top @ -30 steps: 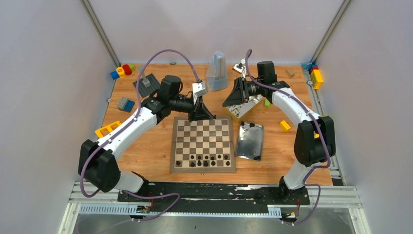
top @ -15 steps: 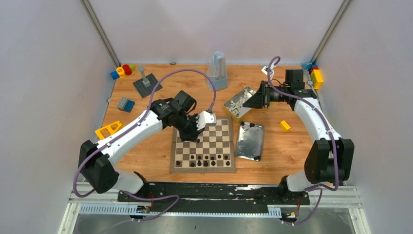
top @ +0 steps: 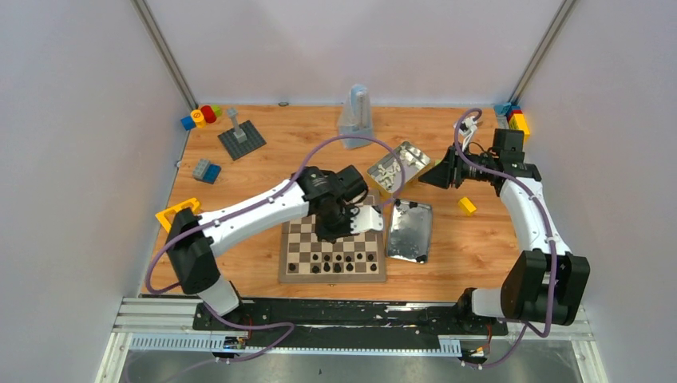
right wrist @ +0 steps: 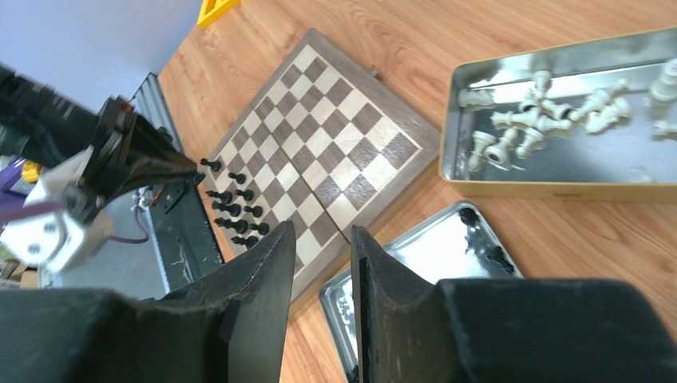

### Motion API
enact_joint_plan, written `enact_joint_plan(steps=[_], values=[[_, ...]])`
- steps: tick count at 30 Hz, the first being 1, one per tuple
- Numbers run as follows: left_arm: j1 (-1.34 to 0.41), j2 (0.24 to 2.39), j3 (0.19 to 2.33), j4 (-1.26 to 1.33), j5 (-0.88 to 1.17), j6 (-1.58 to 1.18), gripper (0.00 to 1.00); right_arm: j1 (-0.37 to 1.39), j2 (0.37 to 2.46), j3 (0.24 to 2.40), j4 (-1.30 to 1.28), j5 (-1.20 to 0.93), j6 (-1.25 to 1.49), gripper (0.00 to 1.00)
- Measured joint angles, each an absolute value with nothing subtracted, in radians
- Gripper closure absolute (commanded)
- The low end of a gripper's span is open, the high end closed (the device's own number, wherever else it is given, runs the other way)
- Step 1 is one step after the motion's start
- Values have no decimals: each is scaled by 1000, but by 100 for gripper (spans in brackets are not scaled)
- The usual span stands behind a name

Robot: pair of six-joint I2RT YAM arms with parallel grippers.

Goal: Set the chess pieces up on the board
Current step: Place the chess piece on the chessboard.

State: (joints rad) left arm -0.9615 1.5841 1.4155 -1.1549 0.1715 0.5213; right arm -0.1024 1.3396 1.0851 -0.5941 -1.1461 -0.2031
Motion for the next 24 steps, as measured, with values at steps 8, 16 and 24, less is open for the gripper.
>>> enact_joint_plan(steps=[8,16,24], values=[[-1151,1852,1657,-1250,101,527,97,-184,1339,1085,-611,-1118,-227,69],[-1250,2051,1824,-1336,53,527,97,-218,1329,1085,-620,-1125,-238,70],[-1270,2133,1885,-1384,31,521,96,-230,1329,1085,-641,-1155,-239,70]])
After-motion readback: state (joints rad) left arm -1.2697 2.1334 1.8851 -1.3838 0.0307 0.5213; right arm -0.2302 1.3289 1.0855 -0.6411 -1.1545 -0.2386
